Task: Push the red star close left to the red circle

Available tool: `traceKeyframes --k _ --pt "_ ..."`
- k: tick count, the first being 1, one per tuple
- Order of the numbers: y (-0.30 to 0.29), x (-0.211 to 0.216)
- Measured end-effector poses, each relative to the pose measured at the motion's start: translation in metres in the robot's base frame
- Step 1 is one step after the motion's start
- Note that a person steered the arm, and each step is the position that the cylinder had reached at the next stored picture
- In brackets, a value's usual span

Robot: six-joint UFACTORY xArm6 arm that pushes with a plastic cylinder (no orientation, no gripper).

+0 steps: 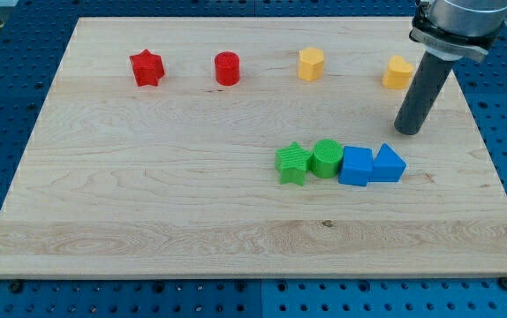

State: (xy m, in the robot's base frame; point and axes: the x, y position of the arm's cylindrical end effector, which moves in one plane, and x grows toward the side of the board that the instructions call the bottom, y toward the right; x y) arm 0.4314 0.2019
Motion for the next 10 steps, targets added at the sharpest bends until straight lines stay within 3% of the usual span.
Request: traceKeyframes --k 1,2,4,6,8,9,10 --pt "0.001 0.000" --pt "-0.014 -0.028" --pt "-0.155 -0.048" --pt "-0.326 -0.019" --pt "-0.495 -0.044" --pt "-0.495 -0.088" --pt "-0.457 -0.104"
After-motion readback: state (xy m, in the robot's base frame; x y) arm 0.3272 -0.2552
